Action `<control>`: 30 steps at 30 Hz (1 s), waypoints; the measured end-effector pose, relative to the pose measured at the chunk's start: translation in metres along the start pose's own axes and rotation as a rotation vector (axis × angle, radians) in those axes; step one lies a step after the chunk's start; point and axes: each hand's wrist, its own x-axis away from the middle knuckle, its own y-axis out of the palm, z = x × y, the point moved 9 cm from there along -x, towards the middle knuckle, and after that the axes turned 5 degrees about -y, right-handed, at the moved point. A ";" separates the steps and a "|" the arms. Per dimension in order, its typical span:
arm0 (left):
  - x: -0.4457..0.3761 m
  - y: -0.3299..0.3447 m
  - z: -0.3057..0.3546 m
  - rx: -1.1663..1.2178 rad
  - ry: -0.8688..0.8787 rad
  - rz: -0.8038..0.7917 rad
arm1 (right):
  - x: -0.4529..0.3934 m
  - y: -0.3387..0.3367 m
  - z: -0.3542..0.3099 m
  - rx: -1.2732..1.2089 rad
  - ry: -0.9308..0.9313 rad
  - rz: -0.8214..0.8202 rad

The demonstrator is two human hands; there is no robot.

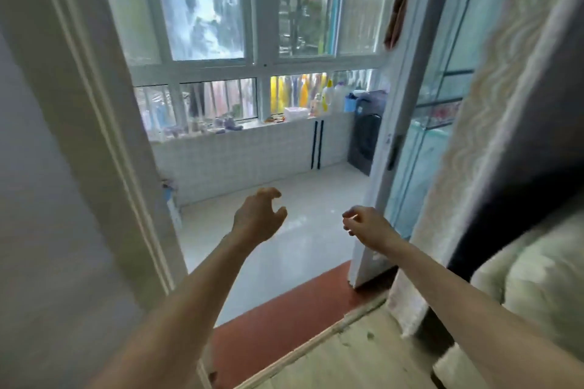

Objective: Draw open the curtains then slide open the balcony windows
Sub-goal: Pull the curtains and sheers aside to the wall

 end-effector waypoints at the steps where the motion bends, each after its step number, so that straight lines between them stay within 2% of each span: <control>1: -0.013 0.018 0.031 0.009 0.034 -0.024 | -0.002 -0.032 0.028 0.001 0.036 0.061; 5: -0.064 0.087 0.148 0.037 0.209 -0.093 | -0.007 -0.137 0.117 -0.009 0.190 0.256; 9: -0.113 0.141 0.229 0.070 0.373 -0.143 | -0.021 -0.203 0.169 -0.018 0.276 0.409; 12: -0.161 0.182 0.289 0.096 0.526 -0.191 | -0.042 -0.251 0.197 0.039 0.316 0.563; 18: -0.253 0.235 0.379 0.227 0.622 -0.328 | -0.084 -0.333 0.228 0.093 0.387 0.945; 20: -0.283 0.258 0.415 0.240 0.678 -0.362 | -0.107 -0.364 0.238 0.183 0.398 1.075; 22: -0.288 0.265 0.431 0.252 0.695 -0.354 | -0.117 -0.377 0.229 0.275 0.344 1.125; 25: -0.310 0.303 0.462 0.286 0.699 -0.428 | -0.158 -0.406 0.240 0.301 0.304 1.174; 30: -0.338 0.342 0.513 0.338 0.675 -0.423 | -0.219 -0.455 0.274 0.022 0.267 1.180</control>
